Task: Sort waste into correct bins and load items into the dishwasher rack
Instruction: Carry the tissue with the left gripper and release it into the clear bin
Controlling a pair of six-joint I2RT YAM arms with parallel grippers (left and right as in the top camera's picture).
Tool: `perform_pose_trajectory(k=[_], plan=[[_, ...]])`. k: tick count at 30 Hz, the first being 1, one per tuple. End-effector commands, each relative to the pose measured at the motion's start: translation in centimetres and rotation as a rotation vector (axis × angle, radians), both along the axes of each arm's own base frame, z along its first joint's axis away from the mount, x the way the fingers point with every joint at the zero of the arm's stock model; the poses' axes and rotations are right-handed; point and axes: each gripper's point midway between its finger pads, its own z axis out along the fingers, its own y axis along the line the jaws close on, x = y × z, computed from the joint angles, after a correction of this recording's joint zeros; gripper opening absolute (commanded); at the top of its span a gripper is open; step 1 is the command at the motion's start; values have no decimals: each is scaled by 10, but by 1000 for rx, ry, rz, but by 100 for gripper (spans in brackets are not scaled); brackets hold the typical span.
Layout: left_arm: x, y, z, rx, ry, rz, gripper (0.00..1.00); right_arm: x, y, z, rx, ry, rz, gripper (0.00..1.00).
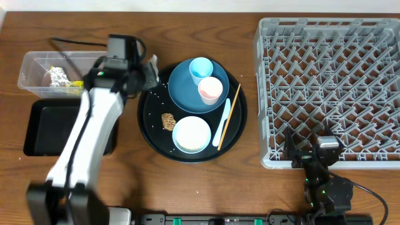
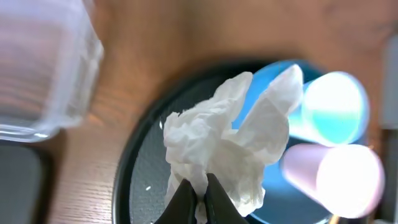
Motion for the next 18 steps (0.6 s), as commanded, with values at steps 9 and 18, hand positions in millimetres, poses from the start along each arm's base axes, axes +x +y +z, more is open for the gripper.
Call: perform_pose_trajectory(k=[9, 18], plan=[[-12, 83, 49, 148, -111, 219, 6, 0, 0, -1, -9, 1, -4, 99], [-5, 157, 22, 151, -60, 333, 6, 0, 0, -1, -9, 1, -4, 99]])
